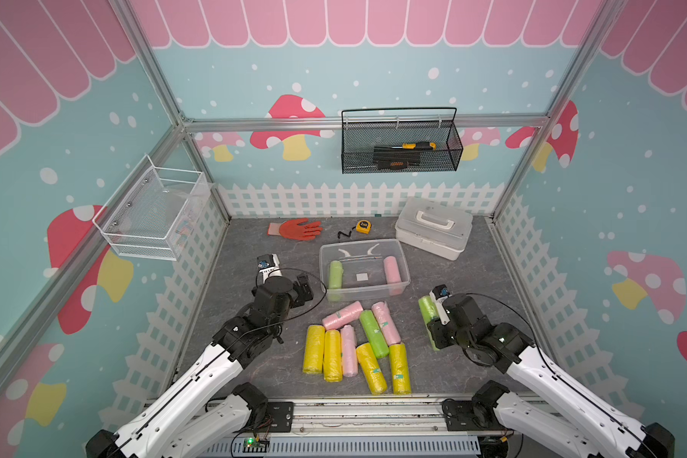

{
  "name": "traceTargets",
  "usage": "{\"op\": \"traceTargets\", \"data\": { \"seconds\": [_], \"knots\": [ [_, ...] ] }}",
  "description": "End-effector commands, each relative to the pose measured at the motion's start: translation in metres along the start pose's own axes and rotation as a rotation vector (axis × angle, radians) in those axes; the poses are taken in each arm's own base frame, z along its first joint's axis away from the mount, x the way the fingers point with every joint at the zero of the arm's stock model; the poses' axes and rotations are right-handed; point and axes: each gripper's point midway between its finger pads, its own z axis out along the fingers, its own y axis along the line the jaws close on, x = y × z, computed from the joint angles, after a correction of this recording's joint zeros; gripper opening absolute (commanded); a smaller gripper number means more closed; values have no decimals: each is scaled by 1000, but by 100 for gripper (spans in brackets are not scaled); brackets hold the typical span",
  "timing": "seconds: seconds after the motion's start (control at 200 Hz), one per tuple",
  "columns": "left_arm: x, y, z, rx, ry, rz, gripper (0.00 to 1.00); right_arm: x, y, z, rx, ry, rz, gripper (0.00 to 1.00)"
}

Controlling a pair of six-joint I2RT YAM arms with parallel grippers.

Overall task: Put the roll of trash bags into the storage box
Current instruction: Pick up the roll of trash bags from the center of the board.

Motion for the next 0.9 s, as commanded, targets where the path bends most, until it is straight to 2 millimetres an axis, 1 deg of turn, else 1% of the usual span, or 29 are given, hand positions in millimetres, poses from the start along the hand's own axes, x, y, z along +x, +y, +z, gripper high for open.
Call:
{"op": "traceTargets", "data": {
  "seconds": [0.0,0.065,0.135,0.195,0.265,0.415,0.5,0.595,0.645,0.78,0.896],
  "knots": [
    [-10,-5,-3,18,-9,-21,99,-5,-4,-8,18,-52,13,6],
    [-10,-4,-3,14,-11,-23,99,-14,-5,-12,24,-82,28,6],
    [-10,-1,-2,1,-13,-27,99,-30,2,-19,-1,-91,35,5],
    [-9,-1,-2,0,-12,-26,99,-47,10,-26,-27,-88,41,3],
    [-10,1,-4,-3,-20,-31,99,-71,18,-35,-48,-101,52,0],
    [-12,4,-7,2,-32,-46,99,-122,27,-49,-50,-172,70,0],
    [-14,4,-9,3,-39,-48,99,-144,32,-50,-52,-193,78,0],
    [-14,6,-11,2,-46,-50,99,-163,39,-45,-60,-195,88,0],
    [-15,7,-12,2,-49,-52,99,-169,42,-41,-63,-192,95,0],
    [-14,7,-12,1,-52,-60,99,-183,48,-27,-61,-179,98,0],
    [-13,5,-10,8,-40,-55,99,-193,49,-13,-34,-166,86,0]
  ]
}}
